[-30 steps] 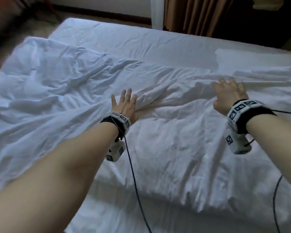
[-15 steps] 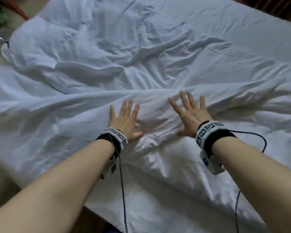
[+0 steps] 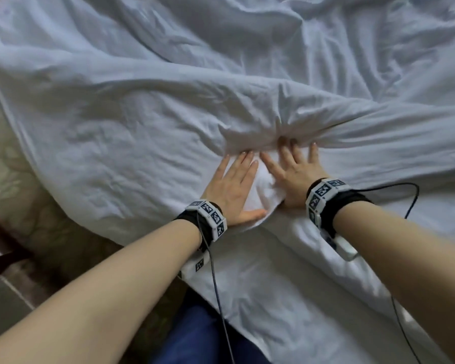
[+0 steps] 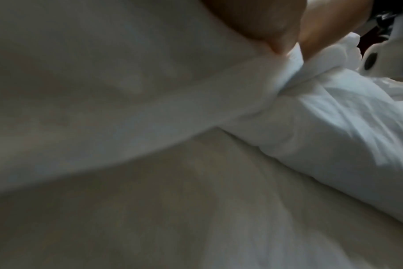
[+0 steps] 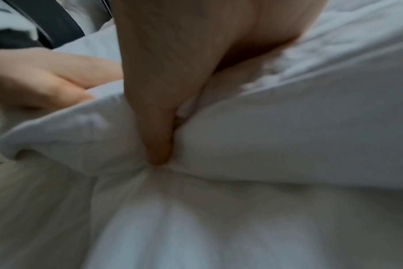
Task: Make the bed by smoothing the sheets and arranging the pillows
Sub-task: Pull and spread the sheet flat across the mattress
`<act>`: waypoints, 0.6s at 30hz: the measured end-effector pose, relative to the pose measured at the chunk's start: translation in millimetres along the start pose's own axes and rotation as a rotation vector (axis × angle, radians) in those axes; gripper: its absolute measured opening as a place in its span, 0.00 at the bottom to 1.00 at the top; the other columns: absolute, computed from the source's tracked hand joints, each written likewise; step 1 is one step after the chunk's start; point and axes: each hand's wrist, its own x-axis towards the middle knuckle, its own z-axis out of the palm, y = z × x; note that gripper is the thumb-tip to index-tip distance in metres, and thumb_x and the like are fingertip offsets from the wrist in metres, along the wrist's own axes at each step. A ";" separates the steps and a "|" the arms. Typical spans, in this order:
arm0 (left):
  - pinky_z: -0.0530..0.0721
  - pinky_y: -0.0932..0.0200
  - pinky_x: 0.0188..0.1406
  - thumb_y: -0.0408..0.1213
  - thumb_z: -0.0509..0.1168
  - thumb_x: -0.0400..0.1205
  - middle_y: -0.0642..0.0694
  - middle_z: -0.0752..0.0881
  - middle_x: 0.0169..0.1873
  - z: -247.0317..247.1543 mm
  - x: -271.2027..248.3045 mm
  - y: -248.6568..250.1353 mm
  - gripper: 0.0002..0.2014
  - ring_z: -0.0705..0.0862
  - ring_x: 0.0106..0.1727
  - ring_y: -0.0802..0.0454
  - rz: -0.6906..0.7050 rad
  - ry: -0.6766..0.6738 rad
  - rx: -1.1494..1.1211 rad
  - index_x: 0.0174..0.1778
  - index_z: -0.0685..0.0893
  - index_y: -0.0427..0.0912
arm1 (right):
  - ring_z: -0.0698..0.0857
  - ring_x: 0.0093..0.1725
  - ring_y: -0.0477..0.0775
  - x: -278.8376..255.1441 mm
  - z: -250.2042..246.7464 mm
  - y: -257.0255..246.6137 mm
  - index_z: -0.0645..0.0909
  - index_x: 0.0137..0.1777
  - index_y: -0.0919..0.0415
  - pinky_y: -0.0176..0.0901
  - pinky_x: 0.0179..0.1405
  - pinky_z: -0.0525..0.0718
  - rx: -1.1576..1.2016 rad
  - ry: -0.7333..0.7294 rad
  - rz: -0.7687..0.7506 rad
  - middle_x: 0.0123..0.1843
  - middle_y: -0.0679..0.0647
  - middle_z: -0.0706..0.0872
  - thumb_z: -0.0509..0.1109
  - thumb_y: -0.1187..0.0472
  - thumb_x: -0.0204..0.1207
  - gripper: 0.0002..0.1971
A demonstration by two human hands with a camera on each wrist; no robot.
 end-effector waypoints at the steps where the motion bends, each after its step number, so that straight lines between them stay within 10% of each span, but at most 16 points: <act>1: 0.46 0.36 0.83 0.77 0.50 0.72 0.34 0.51 0.85 2.9 -4.8 2.0 0.57 0.48 0.86 0.42 -0.018 -0.001 -0.011 0.84 0.55 0.32 | 0.42 0.84 0.71 0.3 -3.2 0.9 0.34 0.84 0.41 0.83 0.75 0.44 0.013 -0.012 -0.009 0.85 0.67 0.37 0.57 0.31 0.75 0.46; 9: 0.43 0.34 0.82 0.56 0.75 0.65 0.39 0.40 0.85 14.8 -44.5 11.8 0.63 0.42 0.86 0.44 -0.321 -0.055 0.103 0.85 0.42 0.37 | 0.51 0.84 0.65 -10.4 -7.6 1.4 0.52 0.81 0.27 0.82 0.74 0.50 0.082 0.032 -0.022 0.86 0.58 0.53 0.60 0.46 0.82 0.31; 18: 0.44 0.24 0.77 0.35 0.71 0.67 0.49 0.38 0.86 21.3 -100.4 -39.0 0.56 0.40 0.86 0.47 -0.735 0.002 0.076 0.85 0.40 0.50 | 0.45 0.85 0.67 -28.5 18.6 -29.9 0.43 0.85 0.45 0.80 0.76 0.44 0.057 0.212 0.085 0.87 0.62 0.45 0.61 0.57 0.79 0.39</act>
